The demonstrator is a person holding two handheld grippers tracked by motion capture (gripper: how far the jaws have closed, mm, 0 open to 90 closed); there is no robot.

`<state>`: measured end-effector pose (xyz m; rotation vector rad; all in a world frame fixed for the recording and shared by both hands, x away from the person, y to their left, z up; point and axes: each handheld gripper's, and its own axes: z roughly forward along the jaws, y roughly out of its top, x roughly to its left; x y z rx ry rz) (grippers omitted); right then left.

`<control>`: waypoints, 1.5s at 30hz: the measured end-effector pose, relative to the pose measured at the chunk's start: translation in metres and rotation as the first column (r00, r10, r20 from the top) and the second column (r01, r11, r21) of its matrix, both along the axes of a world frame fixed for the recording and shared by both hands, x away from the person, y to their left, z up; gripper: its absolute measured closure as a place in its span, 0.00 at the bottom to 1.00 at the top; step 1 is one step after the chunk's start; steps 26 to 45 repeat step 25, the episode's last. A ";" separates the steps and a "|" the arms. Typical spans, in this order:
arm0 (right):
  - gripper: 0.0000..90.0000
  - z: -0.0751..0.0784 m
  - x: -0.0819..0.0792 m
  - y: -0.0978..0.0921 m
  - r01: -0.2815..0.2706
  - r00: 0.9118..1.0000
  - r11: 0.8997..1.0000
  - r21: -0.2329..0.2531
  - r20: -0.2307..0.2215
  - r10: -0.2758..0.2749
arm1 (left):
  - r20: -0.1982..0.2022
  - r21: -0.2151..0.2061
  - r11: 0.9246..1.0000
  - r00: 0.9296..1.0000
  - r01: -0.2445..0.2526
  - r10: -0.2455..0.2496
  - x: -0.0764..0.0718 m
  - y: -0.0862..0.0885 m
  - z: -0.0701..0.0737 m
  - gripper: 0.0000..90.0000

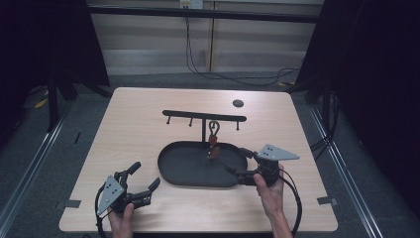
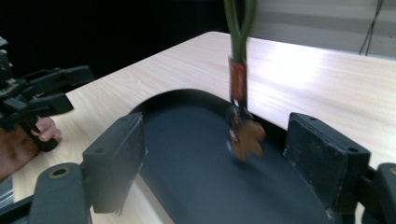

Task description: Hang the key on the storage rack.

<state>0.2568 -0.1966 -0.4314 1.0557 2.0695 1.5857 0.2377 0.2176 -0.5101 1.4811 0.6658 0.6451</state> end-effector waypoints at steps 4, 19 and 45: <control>0.24 -0.017 -0.010 -0.005 0.065 0.998 0.998 -0.015 0.016 -0.065 | 0.000 -0.001 1.000 1.000 0.000 0.000 0.000 0.000 0.000 0.17; 0.22 -0.074 -0.030 -0.018 0.276 0.948 0.961 0.020 0.160 -0.276 | 0.001 0.005 1.000 1.000 0.001 -0.001 0.000 0.000 0.000 0.17; 0.18 -0.076 -0.034 -0.021 0.311 0.924 0.948 0.065 0.211 -0.317 | 0.000 -0.001 1.000 1.000 -0.001 0.001 0.000 0.000 0.000 0.17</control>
